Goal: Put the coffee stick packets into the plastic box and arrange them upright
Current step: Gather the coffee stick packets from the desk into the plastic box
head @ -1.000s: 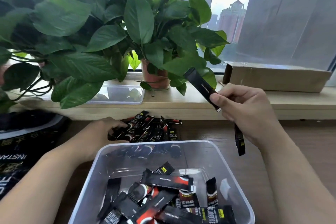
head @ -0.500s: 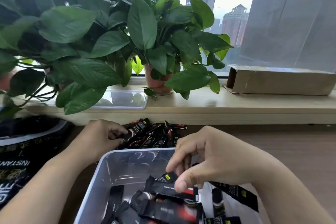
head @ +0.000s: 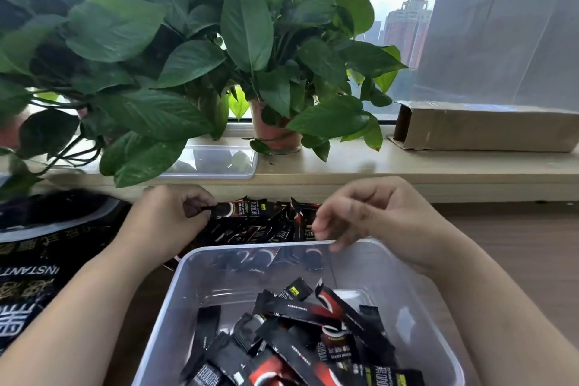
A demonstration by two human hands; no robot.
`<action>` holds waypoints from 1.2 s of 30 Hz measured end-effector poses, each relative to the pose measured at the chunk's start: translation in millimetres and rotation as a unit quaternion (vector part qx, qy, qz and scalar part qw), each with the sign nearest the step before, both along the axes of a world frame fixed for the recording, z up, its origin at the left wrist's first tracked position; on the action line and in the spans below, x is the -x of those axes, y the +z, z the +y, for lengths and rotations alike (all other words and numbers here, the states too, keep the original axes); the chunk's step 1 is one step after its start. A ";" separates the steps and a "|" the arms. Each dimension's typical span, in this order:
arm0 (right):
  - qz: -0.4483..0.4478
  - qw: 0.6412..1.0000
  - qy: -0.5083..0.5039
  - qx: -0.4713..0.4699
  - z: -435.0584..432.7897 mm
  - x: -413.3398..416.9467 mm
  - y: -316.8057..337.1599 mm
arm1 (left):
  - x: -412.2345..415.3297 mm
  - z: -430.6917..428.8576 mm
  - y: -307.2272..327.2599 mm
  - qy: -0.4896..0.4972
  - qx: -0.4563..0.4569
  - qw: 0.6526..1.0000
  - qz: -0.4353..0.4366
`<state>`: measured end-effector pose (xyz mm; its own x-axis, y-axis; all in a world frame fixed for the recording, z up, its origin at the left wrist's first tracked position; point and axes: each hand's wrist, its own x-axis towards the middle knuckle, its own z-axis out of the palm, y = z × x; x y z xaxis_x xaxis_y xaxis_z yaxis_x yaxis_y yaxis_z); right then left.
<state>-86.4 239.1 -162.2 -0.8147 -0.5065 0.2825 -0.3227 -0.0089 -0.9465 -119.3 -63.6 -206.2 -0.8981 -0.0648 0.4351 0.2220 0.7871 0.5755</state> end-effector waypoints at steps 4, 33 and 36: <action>-0.039 0.988 -0.096 0.115 6.9 9.8 -0.7 | -7.9 6.3 14.1 0.000 -0.033 0.998 0.059; 0.120 0.907 -0.209 -0.345 4.7 85.3 -84.8 | -63.1 30.1 59.5 -0.357 -0.160 0.914 -0.110; 0.140 0.898 -0.217 -0.357 -2.3 87.8 -87.5 | -59.7 31.1 56.2 -0.352 -0.106 0.920 -0.136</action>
